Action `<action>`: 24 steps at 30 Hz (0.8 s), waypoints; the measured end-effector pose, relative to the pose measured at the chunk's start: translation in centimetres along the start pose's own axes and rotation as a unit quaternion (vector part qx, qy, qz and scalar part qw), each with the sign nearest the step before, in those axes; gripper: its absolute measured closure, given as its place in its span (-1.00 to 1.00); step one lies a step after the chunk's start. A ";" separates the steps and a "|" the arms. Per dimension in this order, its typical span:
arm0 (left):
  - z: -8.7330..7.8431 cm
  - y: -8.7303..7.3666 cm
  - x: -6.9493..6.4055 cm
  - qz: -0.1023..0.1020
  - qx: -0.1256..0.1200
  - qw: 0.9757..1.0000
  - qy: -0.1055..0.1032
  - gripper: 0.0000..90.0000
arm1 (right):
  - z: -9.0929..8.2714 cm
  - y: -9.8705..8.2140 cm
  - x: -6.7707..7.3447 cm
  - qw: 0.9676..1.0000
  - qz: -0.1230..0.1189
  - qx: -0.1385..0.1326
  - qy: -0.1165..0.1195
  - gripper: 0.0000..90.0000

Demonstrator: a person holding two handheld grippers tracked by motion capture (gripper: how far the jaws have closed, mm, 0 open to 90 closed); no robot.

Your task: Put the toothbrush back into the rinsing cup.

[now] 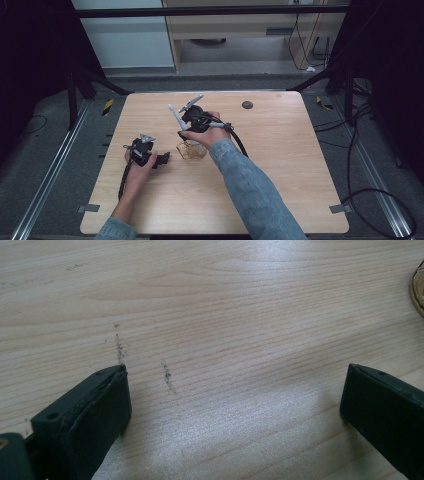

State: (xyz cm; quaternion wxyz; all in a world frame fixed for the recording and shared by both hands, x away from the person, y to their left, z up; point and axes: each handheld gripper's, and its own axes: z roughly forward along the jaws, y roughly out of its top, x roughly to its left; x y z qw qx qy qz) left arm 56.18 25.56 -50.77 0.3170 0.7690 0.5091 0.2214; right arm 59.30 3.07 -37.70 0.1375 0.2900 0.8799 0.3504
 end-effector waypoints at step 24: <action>0.0 0.0 0.0 -0.001 -0.001 1.000 0.000 -1.00 | -0.8 0.1 -0.5 0.999 0.033 -0.024 -0.013 -0.82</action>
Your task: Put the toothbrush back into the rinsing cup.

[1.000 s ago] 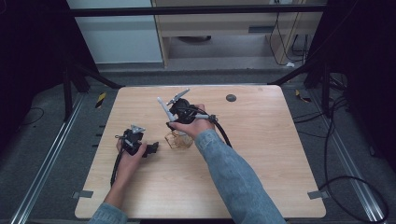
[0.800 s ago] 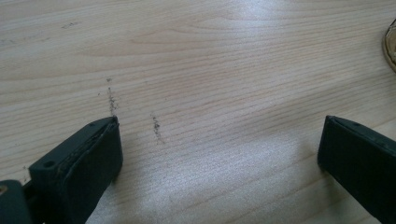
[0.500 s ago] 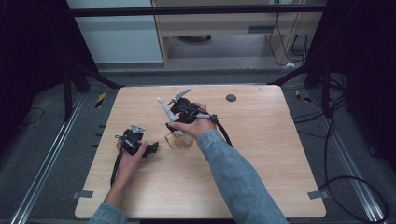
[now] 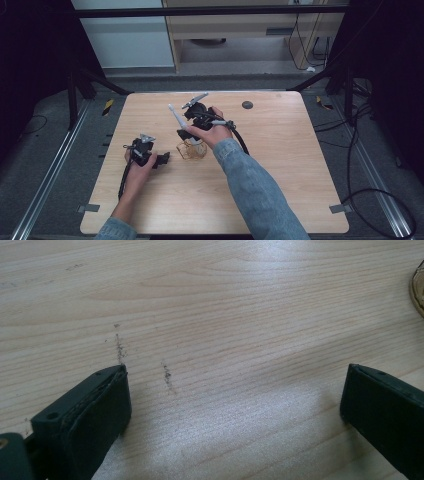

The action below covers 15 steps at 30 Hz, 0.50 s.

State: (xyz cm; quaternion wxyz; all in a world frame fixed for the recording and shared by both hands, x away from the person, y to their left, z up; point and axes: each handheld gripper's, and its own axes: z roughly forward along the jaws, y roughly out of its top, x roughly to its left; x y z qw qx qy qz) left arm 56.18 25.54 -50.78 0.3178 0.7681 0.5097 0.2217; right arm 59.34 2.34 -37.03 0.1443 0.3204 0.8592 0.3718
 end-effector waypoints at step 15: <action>0.0 0.0 0.0 0.000 0.001 1.000 0.000 -1.00 | -1.3 -0.4 -0.4 0.999 -0.009 -0.027 -0.025 -0.82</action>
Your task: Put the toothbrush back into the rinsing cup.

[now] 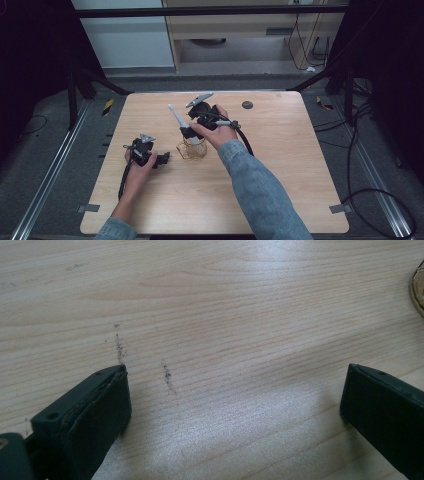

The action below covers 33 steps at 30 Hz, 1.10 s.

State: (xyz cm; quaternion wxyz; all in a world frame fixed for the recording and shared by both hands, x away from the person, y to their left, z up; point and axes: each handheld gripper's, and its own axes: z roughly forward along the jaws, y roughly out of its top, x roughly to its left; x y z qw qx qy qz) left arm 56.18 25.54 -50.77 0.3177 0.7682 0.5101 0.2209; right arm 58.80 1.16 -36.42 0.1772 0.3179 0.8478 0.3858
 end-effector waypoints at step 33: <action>0.0 0.0 0.0 0.002 0.002 1.000 0.000 -1.00 | -3.3 -3.6 -3.6 0.998 0.027 -0.010 -0.053 -0.82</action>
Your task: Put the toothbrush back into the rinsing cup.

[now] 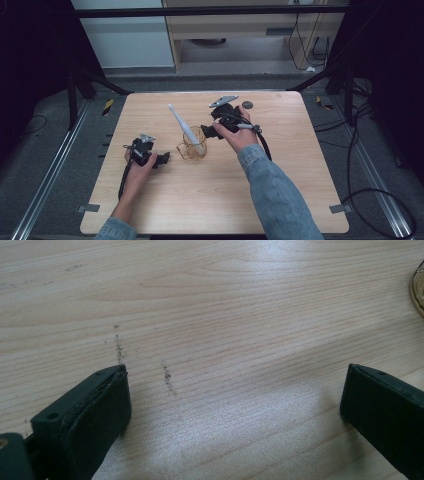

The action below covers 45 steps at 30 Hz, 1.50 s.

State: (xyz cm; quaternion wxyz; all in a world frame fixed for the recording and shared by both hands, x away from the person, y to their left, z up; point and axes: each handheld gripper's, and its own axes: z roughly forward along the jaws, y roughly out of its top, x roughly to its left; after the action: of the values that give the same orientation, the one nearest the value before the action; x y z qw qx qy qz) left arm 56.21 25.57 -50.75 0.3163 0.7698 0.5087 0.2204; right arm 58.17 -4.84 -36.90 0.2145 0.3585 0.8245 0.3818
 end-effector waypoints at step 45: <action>0.0 0.0 0.0 0.000 0.000 1.000 0.000 -1.00 | -2.3 -9.8 -6.2 0.997 0.065 0.018 -0.036 -0.76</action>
State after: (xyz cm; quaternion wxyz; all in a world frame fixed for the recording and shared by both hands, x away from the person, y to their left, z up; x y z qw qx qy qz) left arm 56.21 25.57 -50.75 0.3159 0.7700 0.5085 0.2205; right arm 56.54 -15.07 -42.66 0.2121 0.4291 0.7978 0.3666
